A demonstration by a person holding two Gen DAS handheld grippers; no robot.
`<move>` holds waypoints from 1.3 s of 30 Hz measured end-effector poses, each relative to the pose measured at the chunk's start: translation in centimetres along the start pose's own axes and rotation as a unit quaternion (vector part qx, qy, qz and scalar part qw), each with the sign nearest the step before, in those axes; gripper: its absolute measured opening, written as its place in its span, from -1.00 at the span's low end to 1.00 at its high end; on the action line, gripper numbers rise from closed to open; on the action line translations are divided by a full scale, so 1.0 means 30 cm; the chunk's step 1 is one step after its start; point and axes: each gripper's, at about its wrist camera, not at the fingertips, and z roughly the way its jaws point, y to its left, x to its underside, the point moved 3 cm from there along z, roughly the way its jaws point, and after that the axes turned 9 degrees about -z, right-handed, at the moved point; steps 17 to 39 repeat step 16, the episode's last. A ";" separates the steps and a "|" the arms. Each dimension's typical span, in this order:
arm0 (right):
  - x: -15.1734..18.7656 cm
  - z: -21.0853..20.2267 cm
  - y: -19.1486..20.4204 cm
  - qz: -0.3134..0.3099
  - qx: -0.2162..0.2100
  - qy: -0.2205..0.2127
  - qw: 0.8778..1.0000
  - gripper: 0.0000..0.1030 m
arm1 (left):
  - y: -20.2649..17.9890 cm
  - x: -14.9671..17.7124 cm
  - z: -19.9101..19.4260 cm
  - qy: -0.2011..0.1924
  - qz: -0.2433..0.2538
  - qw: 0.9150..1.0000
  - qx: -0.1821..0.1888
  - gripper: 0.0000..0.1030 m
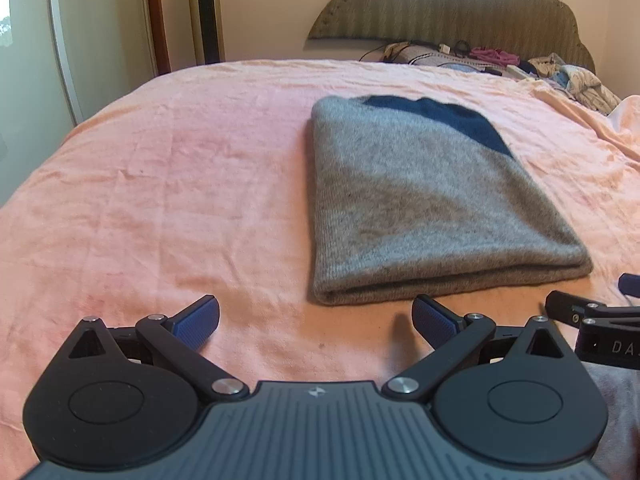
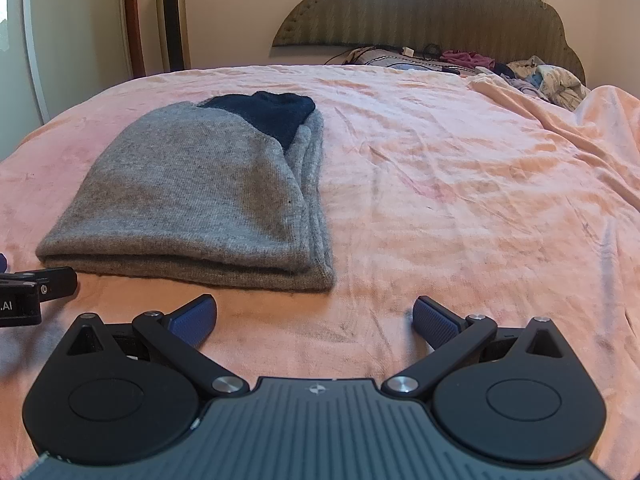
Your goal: Fold small clothes
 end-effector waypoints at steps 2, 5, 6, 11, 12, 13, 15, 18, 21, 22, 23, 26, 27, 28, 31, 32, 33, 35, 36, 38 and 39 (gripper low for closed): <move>-0.004 -0.009 -0.002 0.004 -0.002 0.000 1.000 1.00 | -0.004 -0.004 -0.015 0.001 0.003 1.000 0.008 1.00; -0.011 -0.014 -0.004 0.002 0.001 0.003 1.000 1.00 | -0.015 -0.005 -0.030 0.005 0.008 1.000 0.017 1.00; -0.012 -0.016 -0.004 0.002 -0.001 0.002 1.000 1.00 | -0.017 -0.003 -0.041 -0.002 0.007 1.000 0.019 1.00; -0.014 -0.022 -0.009 0.003 -0.003 0.002 1.000 1.00 | -0.004 -0.009 -0.077 -0.013 -0.001 0.999 0.040 1.00; -0.015 -0.020 -0.014 0.005 -0.003 0.002 1.000 1.00 | 0.002 -0.011 -0.078 -0.008 -0.002 0.999 0.045 1.00; -0.016 -0.019 -0.016 0.005 -0.003 0.003 1.000 1.00 | 0.011 -0.014 -0.082 -0.006 -0.003 0.999 0.046 1.00; -0.018 -0.018 -0.022 0.003 -0.004 0.006 1.000 1.00 | 0.036 -0.026 -0.086 -0.010 -0.002 0.999 0.049 1.00; -0.020 -0.019 -0.028 0.000 -0.006 0.005 1.000 1.00 | 0.062 -0.041 -0.082 -0.013 -0.004 0.999 0.049 1.00; -0.020 -0.019 -0.028 0.000 -0.006 0.005 1.000 1.00 | 0.062 -0.041 -0.082 -0.013 -0.004 0.999 0.049 1.00; -0.020 -0.019 -0.028 0.000 -0.006 0.005 1.000 1.00 | 0.062 -0.041 -0.082 -0.013 -0.004 0.999 0.049 1.00; -0.020 -0.019 -0.028 0.000 -0.006 0.005 1.000 1.00 | 0.062 -0.041 -0.082 -0.013 -0.004 0.999 0.049 1.00; -0.020 -0.019 -0.028 0.000 -0.006 0.005 1.000 1.00 | 0.062 -0.041 -0.082 -0.013 -0.004 0.999 0.049 1.00; -0.020 -0.019 -0.028 0.000 -0.006 0.005 1.000 1.00 | 0.062 -0.041 -0.082 -0.013 -0.004 0.999 0.049 1.00; -0.020 -0.019 -0.028 0.000 -0.006 0.005 1.000 1.00 | 0.062 -0.041 -0.082 -0.013 -0.004 0.999 0.049 1.00; -0.020 -0.019 -0.028 0.000 -0.006 0.005 1.000 1.00 | 0.062 -0.041 -0.082 -0.013 -0.004 0.999 0.049 1.00; -0.020 -0.019 -0.028 0.000 -0.006 0.005 1.000 1.00 | 0.062 -0.041 -0.082 -0.013 -0.004 0.999 0.049 1.00; -0.020 -0.019 -0.028 0.000 -0.006 0.005 1.000 1.00 | 0.062 -0.041 -0.082 -0.013 -0.004 0.999 0.049 1.00; -0.020 -0.019 -0.028 0.000 -0.006 0.005 1.000 1.00 | 0.062 -0.041 -0.082 -0.013 -0.004 0.999 0.049 1.00; -0.020 -0.019 -0.028 0.000 -0.006 0.005 1.000 1.00 | 0.062 -0.041 -0.082 -0.013 -0.004 0.999 0.049 1.00; -0.020 -0.019 -0.028 0.000 -0.006 0.005 1.000 1.00 | 0.062 -0.041 -0.082 -0.013 -0.004 0.999 0.049 1.00; -0.020 -0.019 -0.028 0.000 -0.006 0.005 1.000 1.00 | 0.062 -0.041 -0.082 -0.013 -0.004 0.999 0.049 1.00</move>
